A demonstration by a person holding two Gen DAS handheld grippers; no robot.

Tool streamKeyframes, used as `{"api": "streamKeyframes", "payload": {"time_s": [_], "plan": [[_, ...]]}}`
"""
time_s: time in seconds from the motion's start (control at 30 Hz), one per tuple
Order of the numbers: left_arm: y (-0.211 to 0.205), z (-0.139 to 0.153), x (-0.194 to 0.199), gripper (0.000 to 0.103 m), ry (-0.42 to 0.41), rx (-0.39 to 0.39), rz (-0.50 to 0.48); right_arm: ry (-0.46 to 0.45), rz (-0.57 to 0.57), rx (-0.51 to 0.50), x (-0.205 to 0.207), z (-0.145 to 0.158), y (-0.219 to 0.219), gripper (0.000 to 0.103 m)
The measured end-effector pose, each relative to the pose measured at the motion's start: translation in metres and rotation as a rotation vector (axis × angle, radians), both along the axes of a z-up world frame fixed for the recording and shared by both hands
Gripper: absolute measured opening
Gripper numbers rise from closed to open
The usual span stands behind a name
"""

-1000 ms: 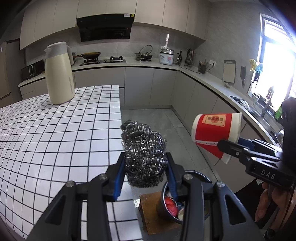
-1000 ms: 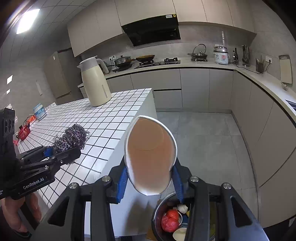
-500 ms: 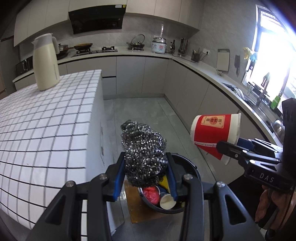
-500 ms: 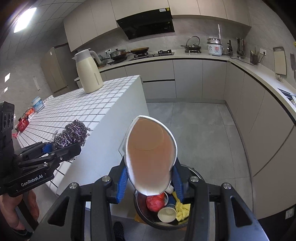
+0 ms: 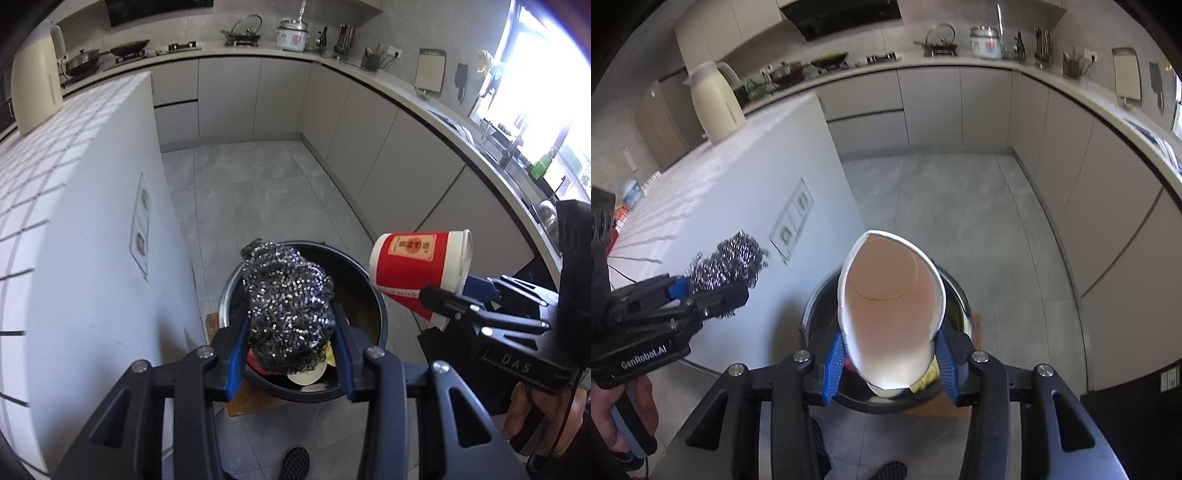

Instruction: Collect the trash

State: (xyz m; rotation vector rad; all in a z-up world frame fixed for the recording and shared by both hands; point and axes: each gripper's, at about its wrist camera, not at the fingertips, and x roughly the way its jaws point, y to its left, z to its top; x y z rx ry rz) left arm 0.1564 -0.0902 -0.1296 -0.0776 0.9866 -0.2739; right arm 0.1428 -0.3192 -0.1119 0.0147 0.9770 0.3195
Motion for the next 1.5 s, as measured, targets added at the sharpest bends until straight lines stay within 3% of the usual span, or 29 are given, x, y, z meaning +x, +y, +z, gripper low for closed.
{"api": "streamKeyframes", "payload": {"time_s": [0.57,0.6,0.63,0.67,0.73,1.0,1.5], "plan": [[-0.025,-0.076,0.029,0.044,0.156,0.000,0.000,0.175,0.128,-0.096,0.045,-0.107,0.005,0.051],[-0.026,-0.079,0.030,0.049,0.150,-0.008,0.006,0.180,0.139,-0.102,0.048,-0.110,0.008,0.054],[-0.028,-0.081,0.031,0.069,0.143,0.008,0.018,0.188,0.158,-0.112,0.051,-0.116,0.010,0.065],[-0.029,-0.082,0.031,0.081,0.136,0.048,0.044,0.188,0.180,-0.152,0.055,-0.124,0.014,0.082],[-0.025,-0.079,0.026,0.098,0.107,0.069,0.076,0.171,0.177,-0.251,0.056,-0.134,0.015,0.100],[-0.023,-0.076,0.014,0.101,0.103,0.127,0.100,0.164,-0.008,-0.192,0.064,-0.121,-0.022,0.103],[-0.015,-0.035,0.010,0.102,0.040,0.146,0.072,0.115,-0.082,-0.165,0.043,-0.073,-0.015,0.103]]}}
